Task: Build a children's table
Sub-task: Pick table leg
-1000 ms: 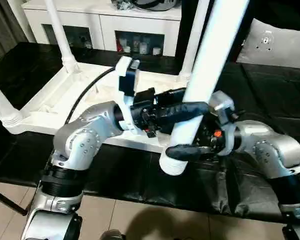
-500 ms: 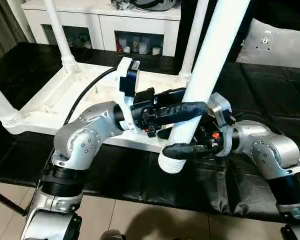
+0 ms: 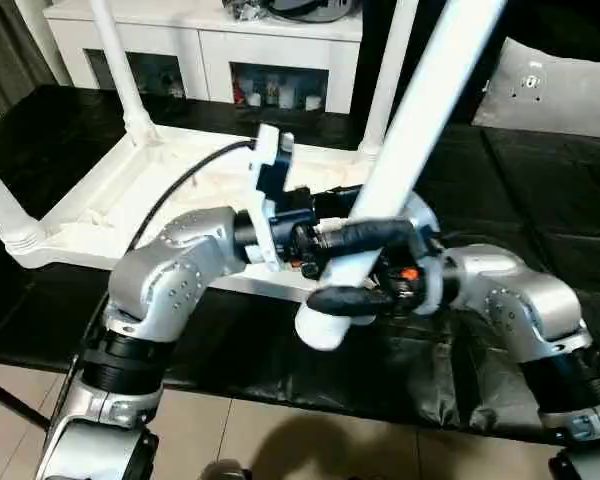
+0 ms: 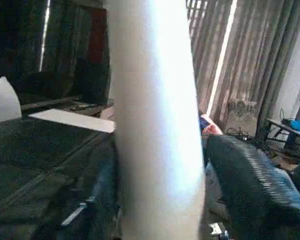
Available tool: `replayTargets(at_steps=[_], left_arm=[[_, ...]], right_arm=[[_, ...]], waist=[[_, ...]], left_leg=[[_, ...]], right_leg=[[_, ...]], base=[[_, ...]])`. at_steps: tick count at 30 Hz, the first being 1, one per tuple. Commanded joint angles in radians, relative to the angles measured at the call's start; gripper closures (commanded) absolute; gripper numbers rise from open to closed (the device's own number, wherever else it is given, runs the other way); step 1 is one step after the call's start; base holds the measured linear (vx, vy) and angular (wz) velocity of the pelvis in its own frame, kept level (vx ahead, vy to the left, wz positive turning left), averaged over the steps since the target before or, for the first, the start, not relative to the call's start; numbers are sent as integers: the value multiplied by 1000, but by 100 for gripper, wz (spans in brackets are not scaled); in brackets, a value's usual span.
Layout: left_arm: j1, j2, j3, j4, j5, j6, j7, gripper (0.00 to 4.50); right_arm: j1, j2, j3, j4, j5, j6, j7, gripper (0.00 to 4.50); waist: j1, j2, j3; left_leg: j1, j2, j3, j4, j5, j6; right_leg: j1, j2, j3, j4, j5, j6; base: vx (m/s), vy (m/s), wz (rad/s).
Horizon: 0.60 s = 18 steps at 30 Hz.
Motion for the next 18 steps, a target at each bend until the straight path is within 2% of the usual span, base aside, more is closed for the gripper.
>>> replayTargets(at_steps=[1,2,5,6,8,9,11,12,14,16,18], left_arm=[[-1,-34,-70,-63,12,-20,2,111],[2,-49,-74,-67,14,-24,16,109],[9,-79,-67,-71,4,-31,40,108],[12,-103,-46,-73,-17,-28,59,75],[12,-111,-36,-73,-26,-29,67,66],[8,-151,20,-67,-73,-28,115,66],[0,-192,82,-55,-128,-25,166,68],[0,-192,82,-55,-128,-25,166,68],[-21,-236,182,-1,-192,-47,247,68],[-27,-246,223,24,-193,-70,288,68],[-29,-246,240,36,-177,-89,310,68]], right_arm=[[9,22,12,24,-54,-24,-53,257],[13,34,13,36,-63,-35,-65,257],[18,55,13,55,-81,-56,-93,257],[23,63,12,60,-81,-57,-111,257],[25,65,11,60,-79,-57,-114,257],[36,82,-10,51,-59,-59,-133,257],[52,105,-44,39,-28,-61,-157,257],[52,105,-44,39,-28,-61,-157,257],[76,156,-117,27,24,-66,-230,257],[94,171,-141,17,20,-57,-285,257],[106,166,-140,8,8,-47,-302,258]], waist=[[-2,-7,-75],[-4,-9,-75],[-4,-7,-75],[-5,-8,-75],[-5,-8,-74],[-6,-3,-74],[-4,-3,-75],[-4,-3,-76],[-5,-4,-75],[-4,-4,-76],[-5,-3,-73]], left_leg=[[1,26,-1,-63,-118,23],[-1,27,-1,-63,-116,22],[1,27,-1,-63,-129,22],[0,26,-1,-63,-128,23],[1,26,-1,-63,-127,26],[1,26,-1,-63,-131,26],[-1,26,0,-60,-137,24],[-1,25,-1,-61,-139,28],[-2,25,0,-61,-145,34],[0,26,-3,-64,-143,30],[1,24,-3,-65,-152,24]], right_leg=[[68,-62,50,-73,-268,-144],[67,-63,51,-73,-271,-142],[68,-63,49,-76,-290,-139],[68,-62,50,-76,-288,-137],[68,-62,49,-77,-288,-135],[67,-60,50,-78,-288,-135],[69,-63,49,-78,-272,-153],[69,-62,48,-78,-266,-159],[68,-60,48,-78,-268,-157],[68,-60,46,-81,-288,-148],[68,-57,45,-85,-301,-128]], base=[[0,0,0],[0,0,0],[0,0,0],[0,0,0],[0,0,0],[0,0,0],[0,0,0],[0,0,0],[0,0,0],[0,0,0],[0,0,0]])
